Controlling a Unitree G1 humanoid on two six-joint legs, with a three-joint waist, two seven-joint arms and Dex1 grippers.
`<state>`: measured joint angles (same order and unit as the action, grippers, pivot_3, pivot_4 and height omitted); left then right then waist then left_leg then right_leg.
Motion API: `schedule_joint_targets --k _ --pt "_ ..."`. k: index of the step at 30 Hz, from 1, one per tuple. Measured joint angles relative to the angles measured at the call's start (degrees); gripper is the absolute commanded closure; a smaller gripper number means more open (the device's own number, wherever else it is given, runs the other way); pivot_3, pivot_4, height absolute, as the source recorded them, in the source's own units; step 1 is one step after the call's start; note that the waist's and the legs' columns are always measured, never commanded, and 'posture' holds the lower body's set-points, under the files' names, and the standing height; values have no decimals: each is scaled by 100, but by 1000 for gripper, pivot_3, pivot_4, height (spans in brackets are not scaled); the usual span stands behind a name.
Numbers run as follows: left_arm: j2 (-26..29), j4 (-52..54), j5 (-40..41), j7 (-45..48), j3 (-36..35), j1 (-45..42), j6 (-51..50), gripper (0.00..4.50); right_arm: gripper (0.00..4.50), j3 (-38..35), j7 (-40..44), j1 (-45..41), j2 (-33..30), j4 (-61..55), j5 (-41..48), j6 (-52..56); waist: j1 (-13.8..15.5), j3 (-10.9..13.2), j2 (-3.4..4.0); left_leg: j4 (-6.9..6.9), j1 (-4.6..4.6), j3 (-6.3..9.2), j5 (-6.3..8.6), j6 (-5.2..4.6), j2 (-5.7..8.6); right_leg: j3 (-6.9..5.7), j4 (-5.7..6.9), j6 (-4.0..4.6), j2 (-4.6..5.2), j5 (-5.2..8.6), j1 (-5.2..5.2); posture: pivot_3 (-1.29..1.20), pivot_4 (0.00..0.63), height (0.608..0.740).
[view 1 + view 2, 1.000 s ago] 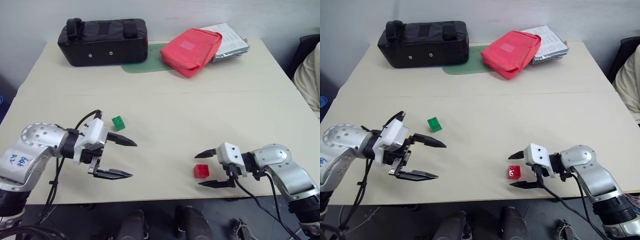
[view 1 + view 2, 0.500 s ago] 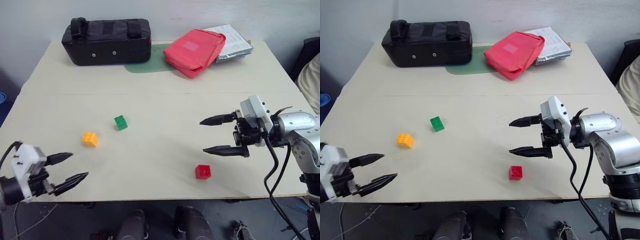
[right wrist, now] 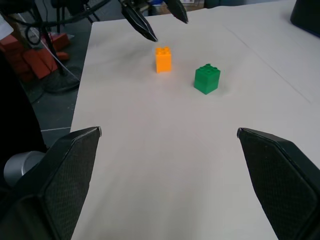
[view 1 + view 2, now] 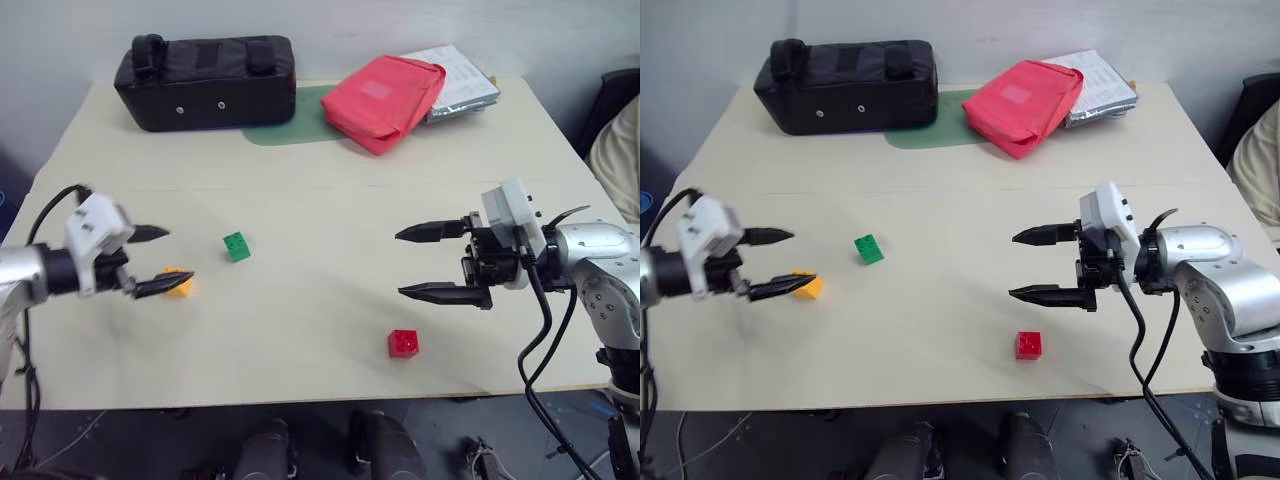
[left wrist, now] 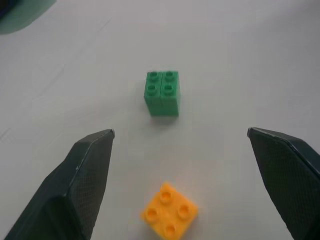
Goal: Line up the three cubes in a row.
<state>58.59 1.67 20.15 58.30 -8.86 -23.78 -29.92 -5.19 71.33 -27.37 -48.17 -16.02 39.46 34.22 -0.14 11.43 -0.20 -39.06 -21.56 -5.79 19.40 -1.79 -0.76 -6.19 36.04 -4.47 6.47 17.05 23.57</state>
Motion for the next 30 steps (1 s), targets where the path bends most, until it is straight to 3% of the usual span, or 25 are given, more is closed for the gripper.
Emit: schedule_joint_targets --k 3,10,20,26,30 --pt "-335 -808 -531 58 1024 -1179 -231 0 30 -65 -277 165 54 -232 38 44 5 1 -3 -4 1 -27 -3 -10 2 -10 0 -15 -16 -8 6 0 150 740" --pt "-1070 -2348 -1481 147 2147 -2195 127 0 30 -211 -593 487 63 -669 220 121 23 5 -13 -11 5 -42 -3 -19 1 -5 0 -26 -18 -14 9 0 150 740" --pt "-1594 -3389 -1866 374 2306 -2683 719 3014 0 -238 -890 587 63 -769 291 129 26 5 -19 -15 3 -40 -5 -22 2 -6 0 -28 -13 -15 8 0 150 740" --pt "-1602 -3422 -1969 540 2301 -2708 843 3016 0 -238 -914 643 29 -801 332 125 27 5 -20 -16 3 -40 -5 -22 2 -5 1 -28 -12 -15 8 0 150 740" --pt "-1502 -2828 -1752 1059 2215 -2450 1107 3016 0 -230 -534 1037 -416 -851 93 -115 44 5 -20 -16 -1 -34 -4 -24 2 4 -4 -28 -7 -15 5 0 150 740"
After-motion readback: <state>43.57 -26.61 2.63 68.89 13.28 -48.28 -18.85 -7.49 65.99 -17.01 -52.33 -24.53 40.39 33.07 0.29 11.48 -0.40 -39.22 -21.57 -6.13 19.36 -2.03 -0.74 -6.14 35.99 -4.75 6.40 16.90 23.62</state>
